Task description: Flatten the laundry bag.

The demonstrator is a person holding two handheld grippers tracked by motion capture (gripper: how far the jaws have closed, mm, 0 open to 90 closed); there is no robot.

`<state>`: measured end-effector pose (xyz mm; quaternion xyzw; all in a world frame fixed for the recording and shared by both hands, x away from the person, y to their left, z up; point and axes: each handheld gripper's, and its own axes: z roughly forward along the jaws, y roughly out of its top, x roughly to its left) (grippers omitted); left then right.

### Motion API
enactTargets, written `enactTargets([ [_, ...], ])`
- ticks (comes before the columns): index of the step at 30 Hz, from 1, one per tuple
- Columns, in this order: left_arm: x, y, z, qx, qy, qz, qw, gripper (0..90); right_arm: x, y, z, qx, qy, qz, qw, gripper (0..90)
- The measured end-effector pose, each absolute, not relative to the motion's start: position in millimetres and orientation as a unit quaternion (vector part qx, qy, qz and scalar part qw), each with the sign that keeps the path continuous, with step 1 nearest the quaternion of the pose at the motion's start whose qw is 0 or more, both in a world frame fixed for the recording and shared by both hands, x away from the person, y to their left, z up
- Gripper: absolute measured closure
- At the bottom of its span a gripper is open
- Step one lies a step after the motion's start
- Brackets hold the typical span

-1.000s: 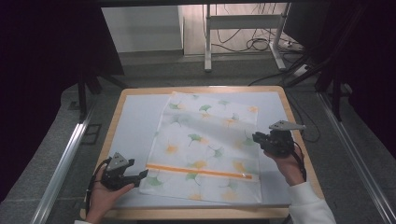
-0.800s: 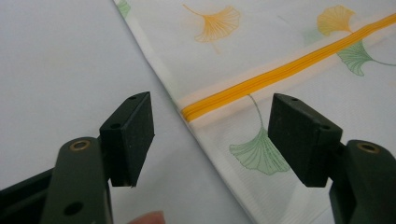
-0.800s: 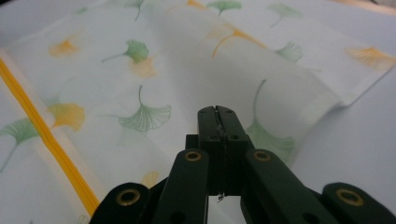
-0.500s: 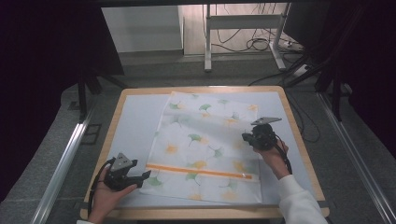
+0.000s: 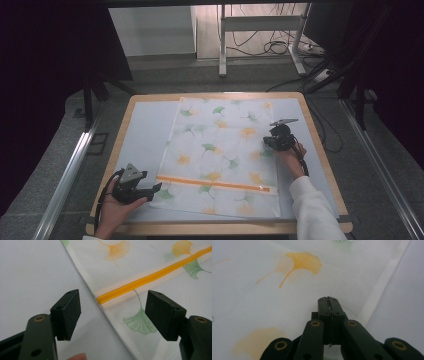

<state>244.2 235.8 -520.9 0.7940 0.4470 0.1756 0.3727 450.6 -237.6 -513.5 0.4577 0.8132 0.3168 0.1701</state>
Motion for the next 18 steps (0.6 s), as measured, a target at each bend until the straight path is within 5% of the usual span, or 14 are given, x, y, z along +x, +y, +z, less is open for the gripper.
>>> enactTargets([
  [10,243,237,-519,0.793,0.444,0.176,0.377,27.7,410,-247,-497,0.444,0.814,0.338,0.162,88.4],
  [18,244,239,-521,0.789,0.453,0.174,0.376,25.9,368,-249,-486,0.434,0.817,0.342,0.166,56.9],
])
